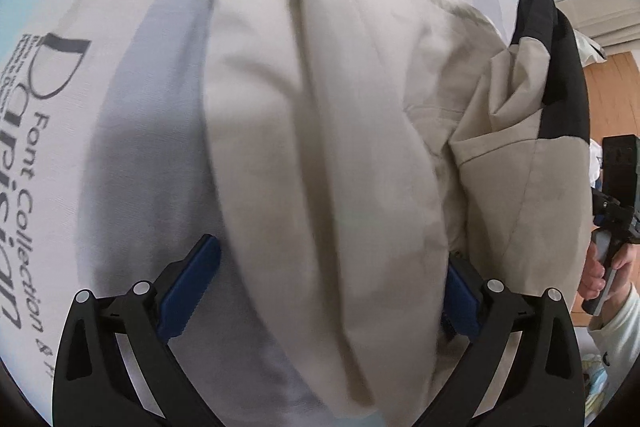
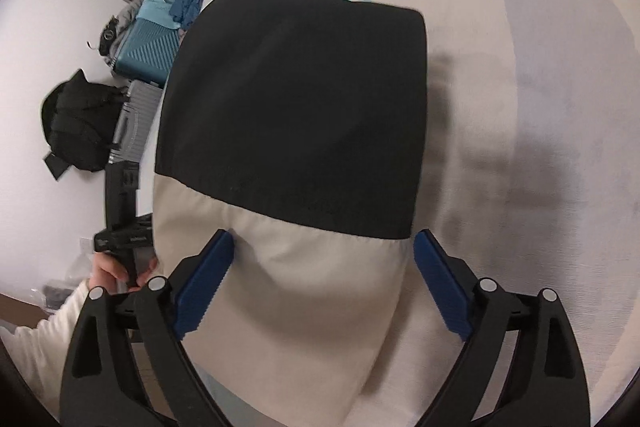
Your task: Fold large clothes
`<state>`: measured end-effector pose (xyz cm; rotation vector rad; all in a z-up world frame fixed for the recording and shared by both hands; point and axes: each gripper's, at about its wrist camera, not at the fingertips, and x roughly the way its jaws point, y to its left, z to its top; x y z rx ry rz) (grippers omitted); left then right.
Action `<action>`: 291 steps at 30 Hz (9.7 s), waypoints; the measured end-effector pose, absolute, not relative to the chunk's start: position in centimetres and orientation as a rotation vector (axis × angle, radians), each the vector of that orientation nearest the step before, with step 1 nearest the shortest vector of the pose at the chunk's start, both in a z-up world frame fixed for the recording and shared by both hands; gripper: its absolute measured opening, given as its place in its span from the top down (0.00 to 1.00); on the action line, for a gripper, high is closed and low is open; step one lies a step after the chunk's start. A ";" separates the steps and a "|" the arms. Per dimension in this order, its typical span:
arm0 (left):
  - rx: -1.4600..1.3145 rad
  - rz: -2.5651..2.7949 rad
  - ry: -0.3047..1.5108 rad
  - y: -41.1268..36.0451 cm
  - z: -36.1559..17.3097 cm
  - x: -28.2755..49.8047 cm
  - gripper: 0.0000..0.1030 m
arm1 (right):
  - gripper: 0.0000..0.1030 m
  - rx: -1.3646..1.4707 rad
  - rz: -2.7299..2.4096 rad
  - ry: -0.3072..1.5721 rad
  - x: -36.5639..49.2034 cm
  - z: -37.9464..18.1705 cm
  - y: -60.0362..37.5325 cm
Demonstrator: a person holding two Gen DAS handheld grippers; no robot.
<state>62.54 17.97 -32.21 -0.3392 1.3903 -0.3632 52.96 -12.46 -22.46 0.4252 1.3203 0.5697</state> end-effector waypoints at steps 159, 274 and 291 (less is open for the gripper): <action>-0.088 0.305 1.034 50.0 -12.5 28.7 0.06 | 0.07 -0.234 0.301 0.875 33.7 -9.5 24.4; -0.077 0.163 0.827 26.3 6.2 -12.3 0.06 | 0.07 -0.127 0.386 0.737 -11.4 8.8 5.5; -0.074 0.190 0.818 25.9 6.1 -12.6 0.06 | 0.07 -0.129 0.388 0.738 -11.3 8.8 5.4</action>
